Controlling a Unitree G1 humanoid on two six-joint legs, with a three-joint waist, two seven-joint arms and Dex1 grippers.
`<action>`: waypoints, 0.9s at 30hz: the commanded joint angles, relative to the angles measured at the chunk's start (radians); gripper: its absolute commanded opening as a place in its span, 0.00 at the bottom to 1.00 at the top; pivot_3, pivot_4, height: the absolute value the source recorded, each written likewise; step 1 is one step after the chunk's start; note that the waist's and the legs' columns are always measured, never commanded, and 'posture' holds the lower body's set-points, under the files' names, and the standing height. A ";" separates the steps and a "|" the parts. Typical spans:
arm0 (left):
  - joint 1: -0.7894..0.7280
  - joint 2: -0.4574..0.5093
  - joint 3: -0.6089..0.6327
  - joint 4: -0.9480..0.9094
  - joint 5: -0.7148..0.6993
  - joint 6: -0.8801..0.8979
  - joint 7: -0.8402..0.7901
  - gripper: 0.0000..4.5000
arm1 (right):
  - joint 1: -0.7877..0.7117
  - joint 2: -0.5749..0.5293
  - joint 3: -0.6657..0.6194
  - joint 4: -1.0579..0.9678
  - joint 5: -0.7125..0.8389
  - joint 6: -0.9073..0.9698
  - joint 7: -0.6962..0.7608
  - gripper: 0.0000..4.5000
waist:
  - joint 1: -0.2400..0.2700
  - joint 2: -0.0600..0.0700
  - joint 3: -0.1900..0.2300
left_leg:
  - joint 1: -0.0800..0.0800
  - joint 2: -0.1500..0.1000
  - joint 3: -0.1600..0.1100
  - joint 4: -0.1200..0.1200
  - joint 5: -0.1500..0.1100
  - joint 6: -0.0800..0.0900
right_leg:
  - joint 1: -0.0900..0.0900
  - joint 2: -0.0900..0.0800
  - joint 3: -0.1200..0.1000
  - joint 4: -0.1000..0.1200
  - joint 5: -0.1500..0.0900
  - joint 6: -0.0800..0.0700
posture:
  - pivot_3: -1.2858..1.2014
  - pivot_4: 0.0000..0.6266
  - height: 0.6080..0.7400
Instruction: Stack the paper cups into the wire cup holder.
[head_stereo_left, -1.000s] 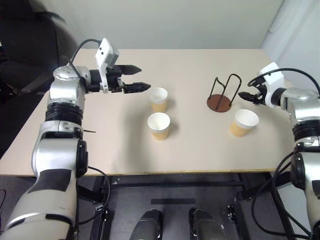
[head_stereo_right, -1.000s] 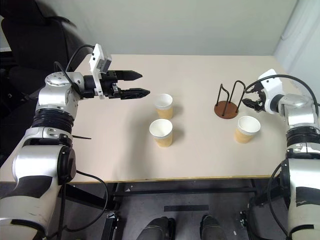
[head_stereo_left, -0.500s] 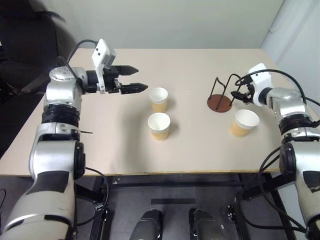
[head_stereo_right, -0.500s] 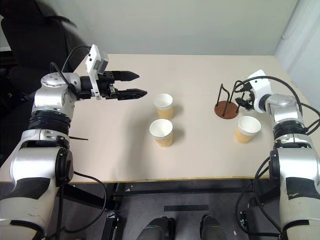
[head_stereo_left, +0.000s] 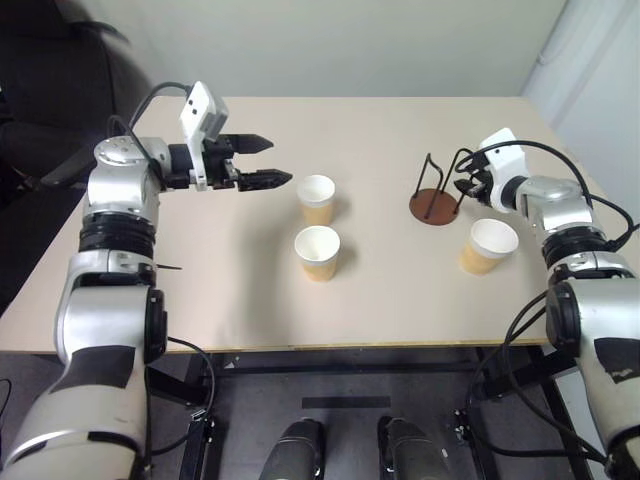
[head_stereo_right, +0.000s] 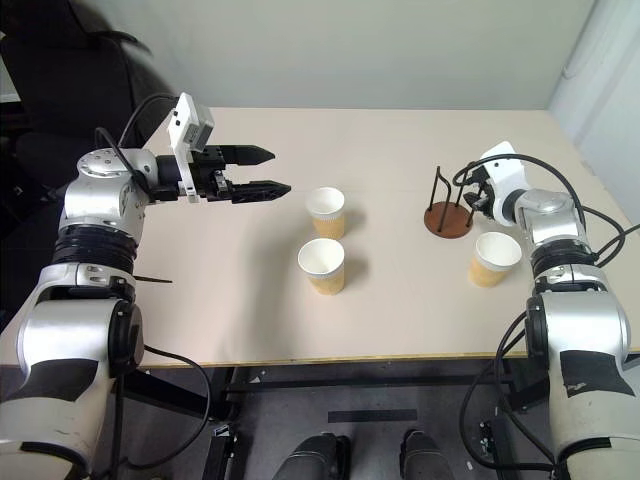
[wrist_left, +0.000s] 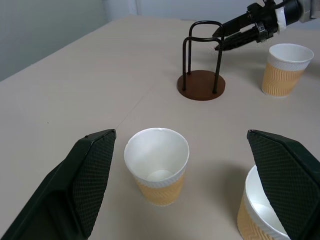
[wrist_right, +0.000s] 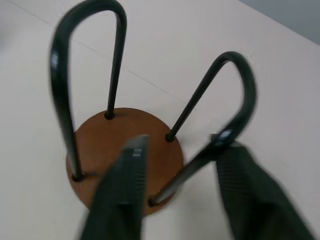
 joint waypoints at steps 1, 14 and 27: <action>-0.017 0.023 0.020 -0.037 -0.012 -0.001 0.003 1.00 | -0.036 -0.013 -0.021 -0.012 0.014 -0.005 -0.002 0.08 | 0.000 0.000 0.000 | 0.000 0.000 0.000 0.000 0.000 0.000 | 0.000 0.000 0.000 0.000 0.000 0.000 | 0.52 0.24 1.00; -0.044 0.023 0.008 0.000 0.006 -0.017 -0.009 1.00 | 0.003 -0.012 -0.039 -0.117 0.093 0.145 0.306 0.01 | -0.002 0.000 0.000 | 0.000 0.000 0.000 0.000 0.000 0.000 | 0.000 -0.001 -0.001 0.000 -0.002 -0.003 | 0.52 0.24 1.00; -0.071 0.007 -0.004 0.050 0.021 -0.043 -0.020 1.00 | 0.209 -0.067 0.061 -0.602 0.130 0.422 0.578 0.01 | -0.001 0.000 0.000 | 0.000 -0.001 0.000 0.000 0.000 -0.001 | 0.000 -0.001 -0.001 0.000 -0.004 -0.006 | 0.52 0.24 1.00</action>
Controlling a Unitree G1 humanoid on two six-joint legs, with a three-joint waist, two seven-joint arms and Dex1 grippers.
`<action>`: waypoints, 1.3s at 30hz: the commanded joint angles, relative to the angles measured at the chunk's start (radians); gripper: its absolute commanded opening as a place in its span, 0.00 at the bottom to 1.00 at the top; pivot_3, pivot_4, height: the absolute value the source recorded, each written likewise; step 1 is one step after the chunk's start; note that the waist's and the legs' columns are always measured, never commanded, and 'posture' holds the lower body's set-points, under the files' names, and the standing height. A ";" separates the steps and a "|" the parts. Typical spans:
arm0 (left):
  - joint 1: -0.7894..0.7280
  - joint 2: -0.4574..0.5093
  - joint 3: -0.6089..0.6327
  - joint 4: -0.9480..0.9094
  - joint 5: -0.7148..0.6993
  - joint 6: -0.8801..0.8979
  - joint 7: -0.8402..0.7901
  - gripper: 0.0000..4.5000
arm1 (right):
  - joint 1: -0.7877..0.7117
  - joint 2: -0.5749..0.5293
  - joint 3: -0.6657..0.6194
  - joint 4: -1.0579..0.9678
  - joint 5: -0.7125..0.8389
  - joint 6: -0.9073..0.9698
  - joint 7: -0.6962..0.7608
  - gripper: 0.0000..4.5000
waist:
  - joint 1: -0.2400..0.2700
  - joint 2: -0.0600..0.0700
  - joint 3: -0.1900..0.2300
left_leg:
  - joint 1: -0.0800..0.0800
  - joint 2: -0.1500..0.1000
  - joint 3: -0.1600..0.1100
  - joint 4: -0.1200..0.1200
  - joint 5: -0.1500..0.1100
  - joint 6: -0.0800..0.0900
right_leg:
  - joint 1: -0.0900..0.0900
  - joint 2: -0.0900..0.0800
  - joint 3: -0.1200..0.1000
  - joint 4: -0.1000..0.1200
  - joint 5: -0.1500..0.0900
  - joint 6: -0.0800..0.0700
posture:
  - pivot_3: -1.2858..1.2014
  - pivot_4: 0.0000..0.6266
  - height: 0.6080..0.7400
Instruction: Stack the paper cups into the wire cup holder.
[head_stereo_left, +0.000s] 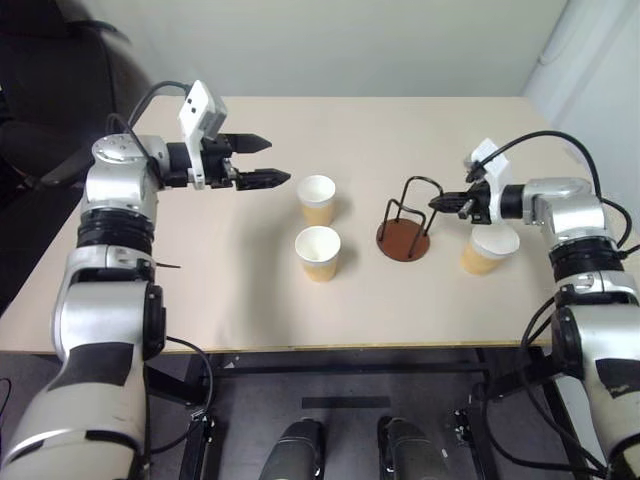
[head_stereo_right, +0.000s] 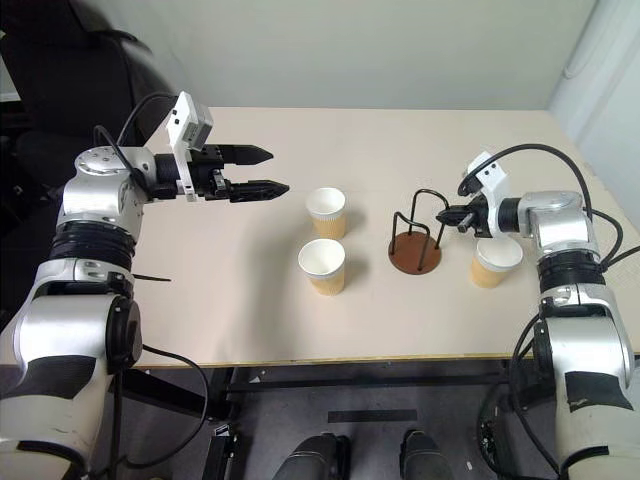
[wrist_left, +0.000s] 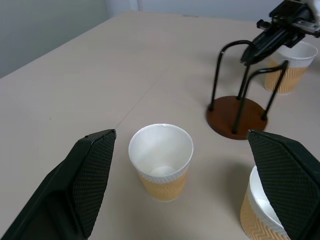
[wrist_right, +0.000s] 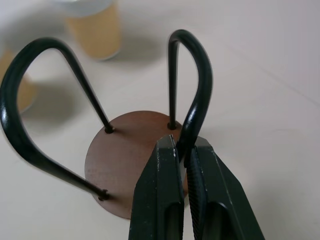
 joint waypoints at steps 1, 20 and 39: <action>-0.040 0.006 0.005 0.001 0.003 -0.021 -0.009 1.00 | 0.029 -0.023 0.022 -0.103 0.014 0.051 0.026 0.01 | -0.001 0.000 0.000 | 0.000 0.000 0.000 0.000 0.000 0.000 | 0.000 0.000 0.000 0.000 0.000 0.000 | 0.52 0.24 1.00; -0.026 0.024 0.013 -0.019 0.004 -0.011 -0.013 1.00 | -0.032 0.051 0.072 -0.020 0.010 -0.002 -0.017 0.01 | -0.005 0.000 0.000 | 0.001 0.000 0.000 0.001 0.002 -0.001 | 0.000 0.000 0.000 0.002 0.000 0.000 | 0.52 0.24 1.00; -0.023 0.027 0.013 -0.030 0.002 -0.003 -0.009 1.00 | -0.094 0.082 0.099 0.102 -0.014 -0.092 -0.017 0.01 | -0.005 0.000 0.000 | 0.001 0.000 0.000 0.001 0.002 -0.001 | 0.000 0.000 0.000 0.002 0.000 0.000 | 0.52 0.24 1.00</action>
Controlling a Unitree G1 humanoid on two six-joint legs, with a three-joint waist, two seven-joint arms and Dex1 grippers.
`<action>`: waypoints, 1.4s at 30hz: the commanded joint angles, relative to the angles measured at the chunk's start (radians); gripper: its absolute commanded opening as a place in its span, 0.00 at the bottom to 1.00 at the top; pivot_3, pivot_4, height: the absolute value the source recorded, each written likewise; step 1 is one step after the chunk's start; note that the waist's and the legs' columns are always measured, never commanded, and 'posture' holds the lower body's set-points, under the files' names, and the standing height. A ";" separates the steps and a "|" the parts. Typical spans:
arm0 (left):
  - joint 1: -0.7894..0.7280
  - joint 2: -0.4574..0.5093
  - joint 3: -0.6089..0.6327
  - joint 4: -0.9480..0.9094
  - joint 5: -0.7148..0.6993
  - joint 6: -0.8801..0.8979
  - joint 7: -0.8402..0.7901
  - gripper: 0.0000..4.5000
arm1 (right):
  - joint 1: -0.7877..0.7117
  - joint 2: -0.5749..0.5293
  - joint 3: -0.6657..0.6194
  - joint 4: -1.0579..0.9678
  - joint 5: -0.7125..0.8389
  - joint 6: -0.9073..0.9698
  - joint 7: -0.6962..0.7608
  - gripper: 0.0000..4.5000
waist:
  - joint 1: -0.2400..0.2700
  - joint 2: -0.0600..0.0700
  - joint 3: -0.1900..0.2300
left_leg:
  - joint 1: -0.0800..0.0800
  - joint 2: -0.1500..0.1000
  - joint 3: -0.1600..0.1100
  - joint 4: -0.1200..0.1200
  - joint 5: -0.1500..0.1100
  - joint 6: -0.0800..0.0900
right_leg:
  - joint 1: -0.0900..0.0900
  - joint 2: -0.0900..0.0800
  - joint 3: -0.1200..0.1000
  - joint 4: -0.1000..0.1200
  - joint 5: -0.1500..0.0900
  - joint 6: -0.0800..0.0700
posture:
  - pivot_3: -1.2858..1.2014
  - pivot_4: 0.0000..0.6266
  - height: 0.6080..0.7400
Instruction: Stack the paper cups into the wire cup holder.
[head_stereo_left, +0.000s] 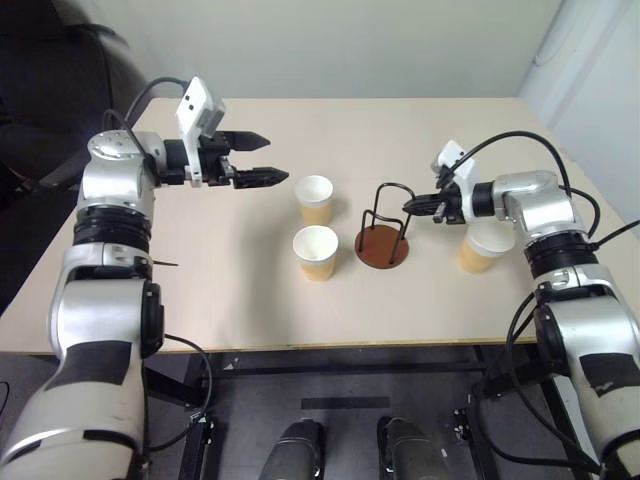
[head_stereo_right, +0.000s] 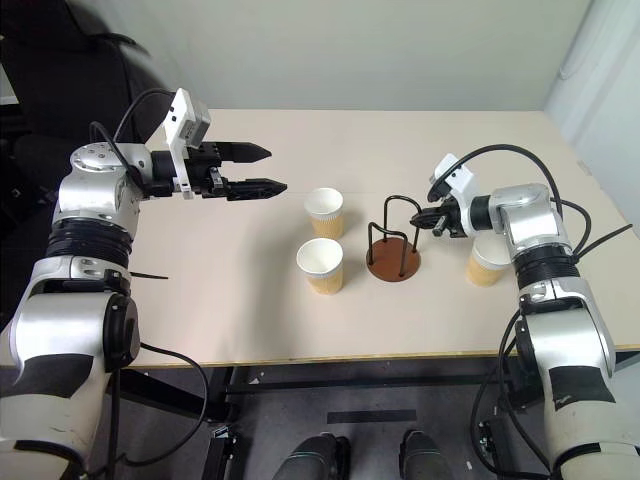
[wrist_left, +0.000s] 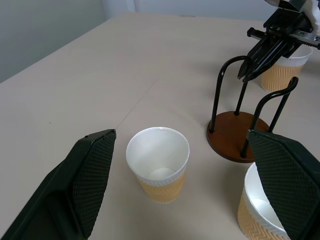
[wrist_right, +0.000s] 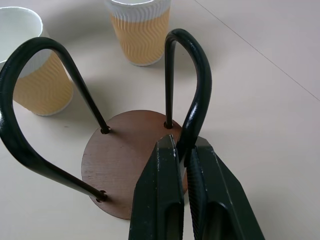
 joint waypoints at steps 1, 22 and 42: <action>-0.018 0.015 0.013 -0.029 -0.005 -0.003 0.003 1.00 | -0.017 0.001 0.014 0.010 -0.018 -0.017 -0.004 0.01 | 0.000 0.000 0.000 | 0.000 0.000 0.000 0.000 0.000 0.000 | 0.000 0.000 0.000 0.000 0.000 0.000 | 0.52 0.24 1.00; -0.027 -0.003 0.012 -0.011 -0.004 -0.017 0.011 1.00 | -0.058 -0.037 -0.016 0.061 -0.015 -0.020 -0.042 0.95 | 0.001 0.000 0.000 | -0.001 0.000 0.000 -0.001 -0.001 0.000 | -0.001 0.000 0.000 -0.001 0.000 0.000 | 0.52 0.24 1.00; -0.124 -0.035 -0.097 0.143 0.157 -0.210 0.087 1.00 | 0.030 -0.204 -0.240 -0.469 0.245 0.314 -0.068 0.95 | 0.003 0.000 0.000 | -0.001 0.000 0.000 -0.002 -0.001 0.000 | -0.001 0.000 0.000 -0.002 0.000 0.000 | 0.52 0.24 1.00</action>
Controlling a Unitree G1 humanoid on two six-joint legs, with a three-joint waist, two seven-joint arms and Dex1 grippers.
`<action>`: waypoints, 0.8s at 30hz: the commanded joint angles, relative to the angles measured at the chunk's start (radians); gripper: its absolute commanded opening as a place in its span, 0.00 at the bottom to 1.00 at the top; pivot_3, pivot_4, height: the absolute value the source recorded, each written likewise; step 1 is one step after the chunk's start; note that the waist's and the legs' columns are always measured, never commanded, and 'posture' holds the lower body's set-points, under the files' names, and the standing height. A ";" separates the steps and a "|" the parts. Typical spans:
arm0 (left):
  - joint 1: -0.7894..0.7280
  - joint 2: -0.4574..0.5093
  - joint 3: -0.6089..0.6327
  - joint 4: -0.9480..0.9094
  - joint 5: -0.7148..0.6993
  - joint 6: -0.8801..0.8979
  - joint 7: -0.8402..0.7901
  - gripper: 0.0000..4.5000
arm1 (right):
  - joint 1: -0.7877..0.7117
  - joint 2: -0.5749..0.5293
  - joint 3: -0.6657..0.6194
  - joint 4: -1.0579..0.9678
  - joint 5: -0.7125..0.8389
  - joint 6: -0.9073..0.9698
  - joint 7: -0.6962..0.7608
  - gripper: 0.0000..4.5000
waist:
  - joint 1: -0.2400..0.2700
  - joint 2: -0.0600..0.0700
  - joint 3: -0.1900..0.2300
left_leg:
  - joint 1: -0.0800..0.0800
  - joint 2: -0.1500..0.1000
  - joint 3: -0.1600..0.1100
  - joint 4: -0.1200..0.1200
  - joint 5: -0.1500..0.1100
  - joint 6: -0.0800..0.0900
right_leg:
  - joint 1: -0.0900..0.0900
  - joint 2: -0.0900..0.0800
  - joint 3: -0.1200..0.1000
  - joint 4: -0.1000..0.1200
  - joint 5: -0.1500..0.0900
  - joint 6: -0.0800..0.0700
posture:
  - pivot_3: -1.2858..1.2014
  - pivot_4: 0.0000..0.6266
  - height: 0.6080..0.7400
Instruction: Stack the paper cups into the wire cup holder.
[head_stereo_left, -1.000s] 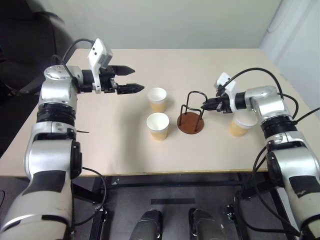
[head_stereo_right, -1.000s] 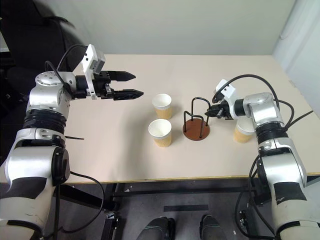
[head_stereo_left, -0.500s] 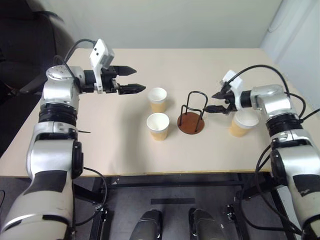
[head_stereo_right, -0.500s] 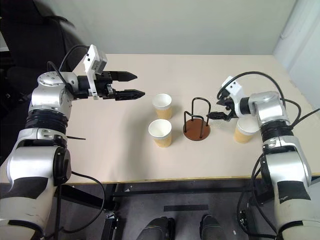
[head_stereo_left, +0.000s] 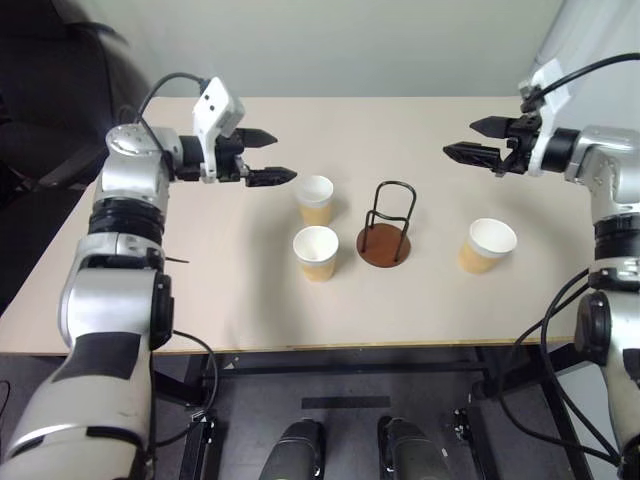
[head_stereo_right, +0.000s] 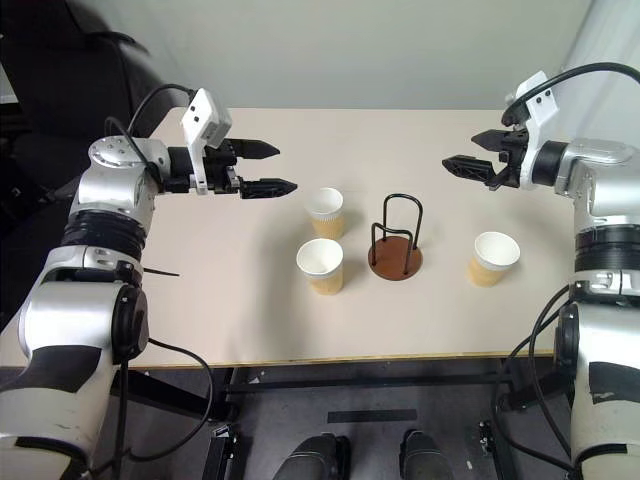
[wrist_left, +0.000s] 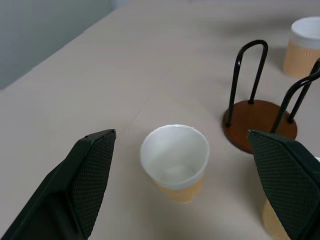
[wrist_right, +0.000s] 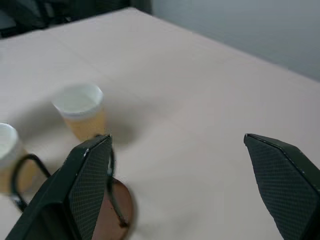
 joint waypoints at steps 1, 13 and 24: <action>-0.047 0.005 -0.050 0.037 0.082 -0.110 0.029 1.00 | 0.032 -0.039 -0.028 -0.195 0.078 0.091 0.023 0.95 | 0.000 0.000 0.000 | 0.000 0.000 0.000 0.000 0.000 0.000 | 0.000 0.000 0.001 0.000 0.000 0.000 | 0.52 0.24 1.00; -0.162 -0.060 -0.299 0.178 0.416 -0.417 0.267 1.00 | 0.106 -0.091 -0.013 -0.318 0.114 0.147 -0.010 0.95 | 0.004 0.000 0.000 | -0.001 -0.002 -0.001 0.003 0.000 0.002 | 0.001 -0.002 0.001 0.000 0.000 0.002 | 0.52 0.24 1.00; -0.168 -0.130 -0.352 0.240 0.504 -0.467 0.365 1.00 | 0.126 -0.129 -0.015 -0.335 0.128 0.164 -0.019 0.95 | 0.004 -0.001 0.000 | -0.002 -0.004 0.000 0.003 -0.001 0.003 | 0.000 -0.002 0.001 0.000 0.001 0.010 | 0.52 0.24 1.00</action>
